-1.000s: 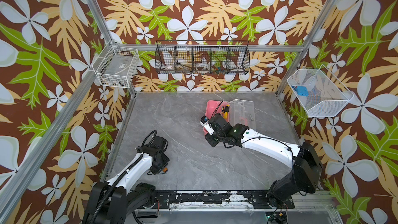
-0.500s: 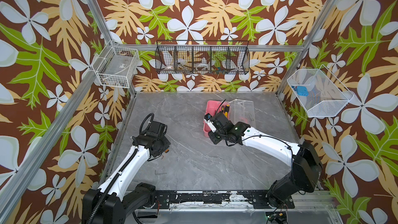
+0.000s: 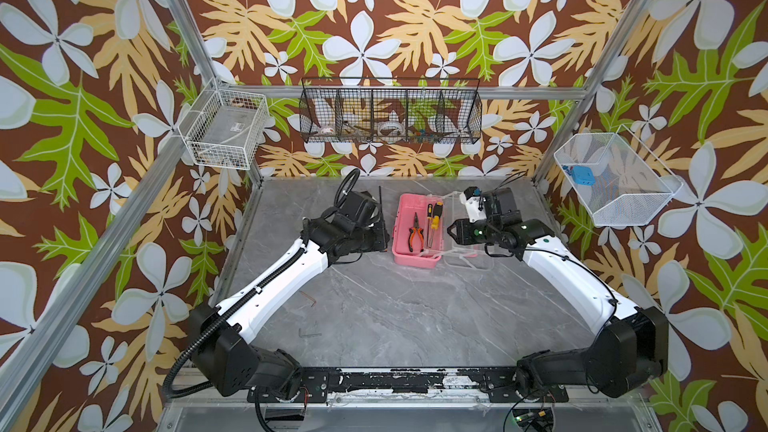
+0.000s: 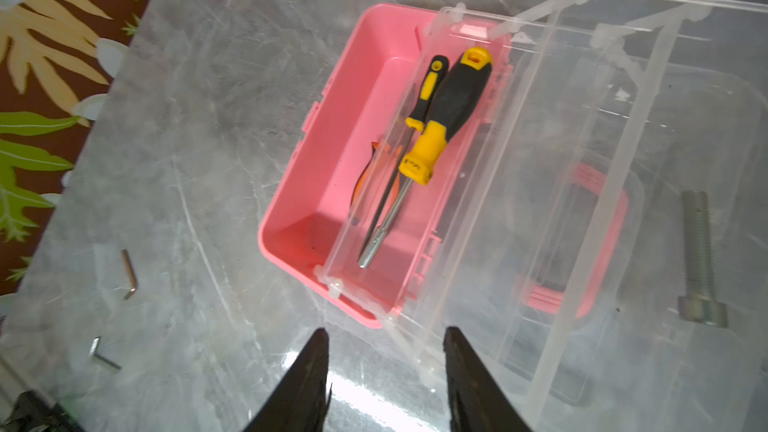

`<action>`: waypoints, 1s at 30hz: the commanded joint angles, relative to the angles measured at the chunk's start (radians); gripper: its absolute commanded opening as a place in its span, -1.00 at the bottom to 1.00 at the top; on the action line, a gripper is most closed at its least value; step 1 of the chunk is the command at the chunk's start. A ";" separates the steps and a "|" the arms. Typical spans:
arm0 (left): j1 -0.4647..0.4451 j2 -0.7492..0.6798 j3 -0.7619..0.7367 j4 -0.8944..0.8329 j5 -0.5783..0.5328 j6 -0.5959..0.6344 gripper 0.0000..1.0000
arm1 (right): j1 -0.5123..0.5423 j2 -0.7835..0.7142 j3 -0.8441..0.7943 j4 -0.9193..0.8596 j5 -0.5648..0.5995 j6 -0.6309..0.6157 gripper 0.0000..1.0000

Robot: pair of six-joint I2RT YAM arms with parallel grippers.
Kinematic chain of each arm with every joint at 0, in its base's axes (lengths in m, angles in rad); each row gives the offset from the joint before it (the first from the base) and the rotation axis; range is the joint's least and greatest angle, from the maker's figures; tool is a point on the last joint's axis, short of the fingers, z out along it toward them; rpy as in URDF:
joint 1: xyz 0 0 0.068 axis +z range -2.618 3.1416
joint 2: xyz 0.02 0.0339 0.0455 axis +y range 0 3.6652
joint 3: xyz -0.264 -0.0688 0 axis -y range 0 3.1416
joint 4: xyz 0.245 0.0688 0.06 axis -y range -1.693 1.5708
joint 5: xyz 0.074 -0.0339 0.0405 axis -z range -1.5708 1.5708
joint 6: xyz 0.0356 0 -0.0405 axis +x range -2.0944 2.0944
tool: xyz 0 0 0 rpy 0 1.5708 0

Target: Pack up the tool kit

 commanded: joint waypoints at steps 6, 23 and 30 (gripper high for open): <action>-0.066 0.016 0.013 0.069 0.049 0.114 -1.00 | -0.005 -0.004 0.025 0.034 -0.261 0.075 -0.04; 0.075 -0.032 -0.603 0.231 0.143 -0.483 -1.00 | 0.221 -0.042 -0.069 0.004 -0.039 0.020 -0.02; 0.075 0.074 -0.550 0.189 0.076 -0.464 -0.97 | 0.225 -0.074 -0.103 -0.013 0.007 0.008 -0.02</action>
